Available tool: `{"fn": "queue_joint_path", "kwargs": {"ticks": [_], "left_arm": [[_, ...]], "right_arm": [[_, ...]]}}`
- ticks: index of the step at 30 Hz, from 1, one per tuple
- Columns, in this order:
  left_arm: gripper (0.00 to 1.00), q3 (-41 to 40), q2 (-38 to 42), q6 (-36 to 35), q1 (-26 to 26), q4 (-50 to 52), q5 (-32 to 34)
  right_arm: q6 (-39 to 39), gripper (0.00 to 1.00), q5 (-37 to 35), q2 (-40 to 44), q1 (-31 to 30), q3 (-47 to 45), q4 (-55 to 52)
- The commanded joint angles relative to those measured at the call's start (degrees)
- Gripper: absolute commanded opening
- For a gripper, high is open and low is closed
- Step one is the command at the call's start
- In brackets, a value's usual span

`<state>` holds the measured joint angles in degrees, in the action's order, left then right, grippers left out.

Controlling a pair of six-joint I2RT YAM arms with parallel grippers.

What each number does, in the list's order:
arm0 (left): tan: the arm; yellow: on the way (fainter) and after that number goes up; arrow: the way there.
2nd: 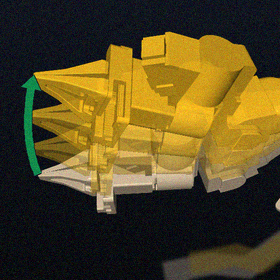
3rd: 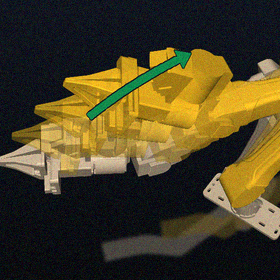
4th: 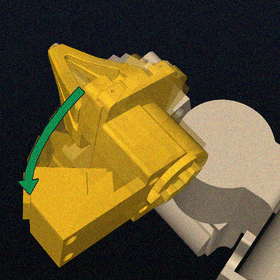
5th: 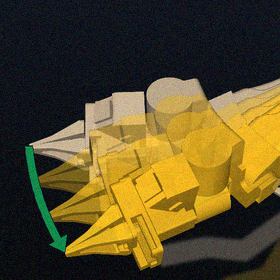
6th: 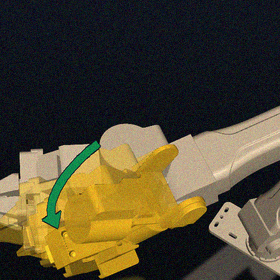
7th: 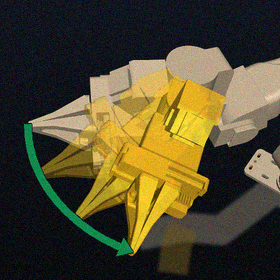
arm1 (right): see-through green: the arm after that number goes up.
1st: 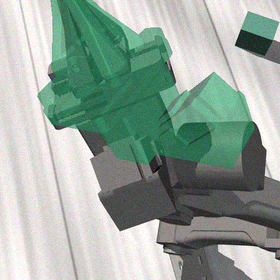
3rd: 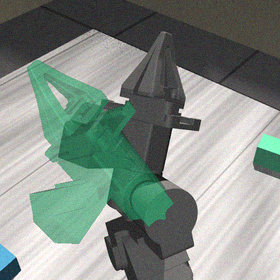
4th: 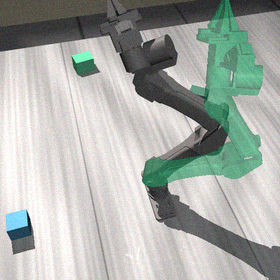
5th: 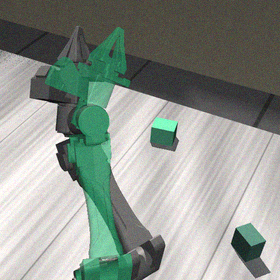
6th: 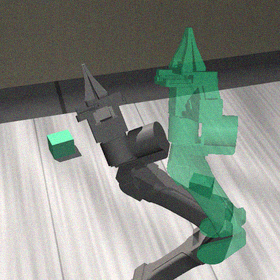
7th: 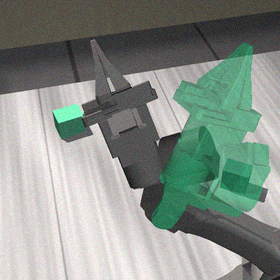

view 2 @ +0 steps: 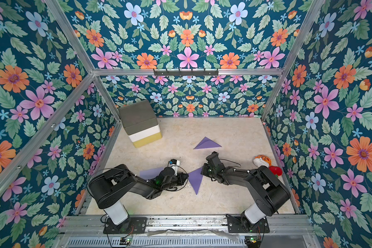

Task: Fold the square paper diagonally
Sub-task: Fold the paper at the center of the board.

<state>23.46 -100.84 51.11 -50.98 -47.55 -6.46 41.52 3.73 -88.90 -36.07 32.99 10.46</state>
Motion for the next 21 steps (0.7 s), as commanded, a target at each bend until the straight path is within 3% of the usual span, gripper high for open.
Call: {"fn": "queue_joint_path", "kwargs": {"ticks": [1,6,13,21], "left_arm": [[0.00,-1.1,-1.6,-0.3,0.1,22.1,1.9],[0.00,-1.1,-1.6,-0.4,0.0,22.1,1.9],[0.00,-1.2,-1.5,-0.3,0.0,22.0,1.9],[0.00,-1.2,-1.3,-0.3,0.0,22.1,1.9]], "right_arm": [[-1.6,0.05,-6.9,1.6,0.7,-0.8,-8.9],[-2.1,0.05,-5.0,5.1,1.8,-0.1,-9.6],[-1.2,0.07,8.1,7.4,1.8,-0.2,2.3],[-0.4,0.06,7.6,1.2,2.0,2.2,5.2]]}}
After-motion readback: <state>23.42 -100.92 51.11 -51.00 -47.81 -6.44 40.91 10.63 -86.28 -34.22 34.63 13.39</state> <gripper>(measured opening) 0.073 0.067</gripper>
